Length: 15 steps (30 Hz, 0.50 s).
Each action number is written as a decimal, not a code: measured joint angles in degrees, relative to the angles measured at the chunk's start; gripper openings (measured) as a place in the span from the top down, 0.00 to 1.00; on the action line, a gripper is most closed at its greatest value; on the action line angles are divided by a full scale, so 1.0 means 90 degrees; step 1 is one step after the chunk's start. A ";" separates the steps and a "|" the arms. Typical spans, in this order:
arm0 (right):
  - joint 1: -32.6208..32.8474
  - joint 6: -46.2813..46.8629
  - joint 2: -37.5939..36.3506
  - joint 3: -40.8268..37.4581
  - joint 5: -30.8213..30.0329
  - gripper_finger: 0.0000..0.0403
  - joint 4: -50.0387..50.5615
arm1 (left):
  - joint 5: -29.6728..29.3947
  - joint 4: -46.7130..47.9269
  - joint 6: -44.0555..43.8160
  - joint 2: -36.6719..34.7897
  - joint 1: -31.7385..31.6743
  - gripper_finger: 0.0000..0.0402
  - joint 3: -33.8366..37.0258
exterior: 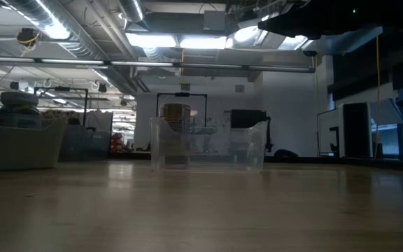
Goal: Sort spices by type
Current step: Put the bottom left red seasoning can into the black bin
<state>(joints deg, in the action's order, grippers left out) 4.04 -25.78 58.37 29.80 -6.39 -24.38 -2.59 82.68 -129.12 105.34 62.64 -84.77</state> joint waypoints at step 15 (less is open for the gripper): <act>0.0002 0.0022 0.0000 0.0000 0.0002 0.25 0.0002 | -0.0119 -0.1082 -0.0036 0.0032 0.0130 0.25 0.0812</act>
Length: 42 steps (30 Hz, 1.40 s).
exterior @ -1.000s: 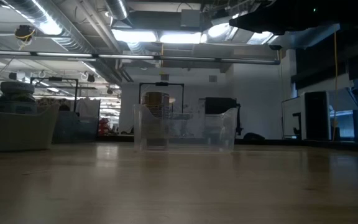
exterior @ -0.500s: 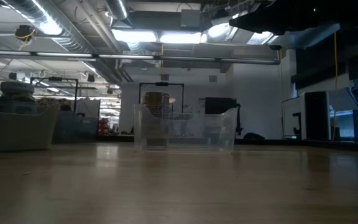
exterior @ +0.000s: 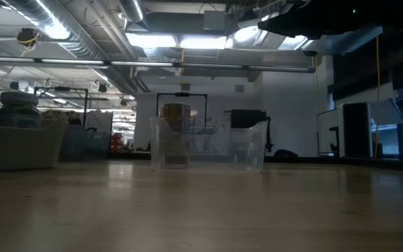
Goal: Sort spices by type
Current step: Put the bottom left red seasoning can into the black bin
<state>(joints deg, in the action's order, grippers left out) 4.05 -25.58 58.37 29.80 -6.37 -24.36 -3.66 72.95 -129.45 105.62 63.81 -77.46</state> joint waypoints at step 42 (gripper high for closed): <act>-0.0002 0.0244 0.0000 0.0000 0.0002 0.25 0.0238 | -0.1315 -0.0076 0.3321 -0.1297 -0.1486 0.53 0.0154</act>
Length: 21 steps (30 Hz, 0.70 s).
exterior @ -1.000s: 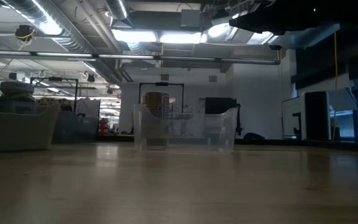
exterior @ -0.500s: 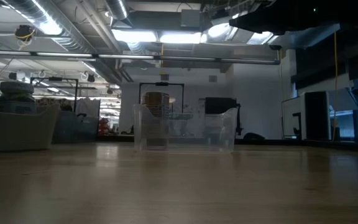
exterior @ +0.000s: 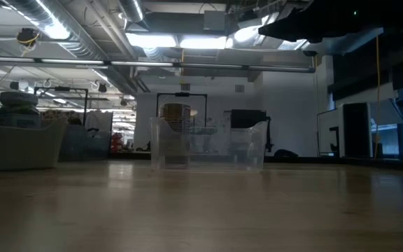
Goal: Sort spices by type
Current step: Put the bottom left red seasoning can into the black bin
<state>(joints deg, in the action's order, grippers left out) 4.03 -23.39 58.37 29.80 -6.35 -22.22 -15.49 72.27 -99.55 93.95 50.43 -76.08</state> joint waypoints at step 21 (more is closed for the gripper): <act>0.0007 0.1225 0.0001 0.0000 -0.0001 0.25 0.0969 | -0.2695 0.1977 0.2734 -0.2039 -0.2721 0.53 -0.0262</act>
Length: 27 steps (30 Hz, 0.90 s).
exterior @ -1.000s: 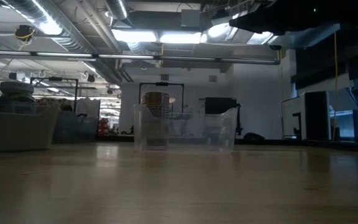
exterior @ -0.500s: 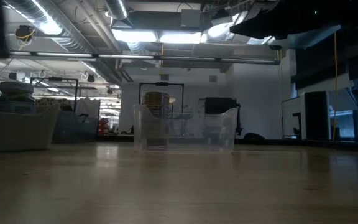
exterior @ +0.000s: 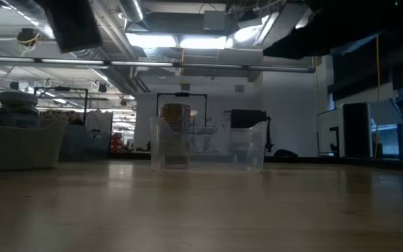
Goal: Sort spices by type
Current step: Put the bottom left red seasoning can into the black bin
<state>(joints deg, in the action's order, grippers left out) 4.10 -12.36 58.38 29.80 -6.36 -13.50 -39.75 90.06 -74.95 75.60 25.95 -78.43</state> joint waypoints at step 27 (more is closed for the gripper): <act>0.0000 0.0673 -0.0001 0.0000 -0.0001 0.25 0.0492 | -0.0230 -0.2106 0.4483 -0.0226 -0.5844 0.53 0.0872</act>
<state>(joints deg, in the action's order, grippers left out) 4.10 -6.31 58.37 29.80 -6.37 -9.07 -41.83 71.11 -34.60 73.56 -26.65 -70.58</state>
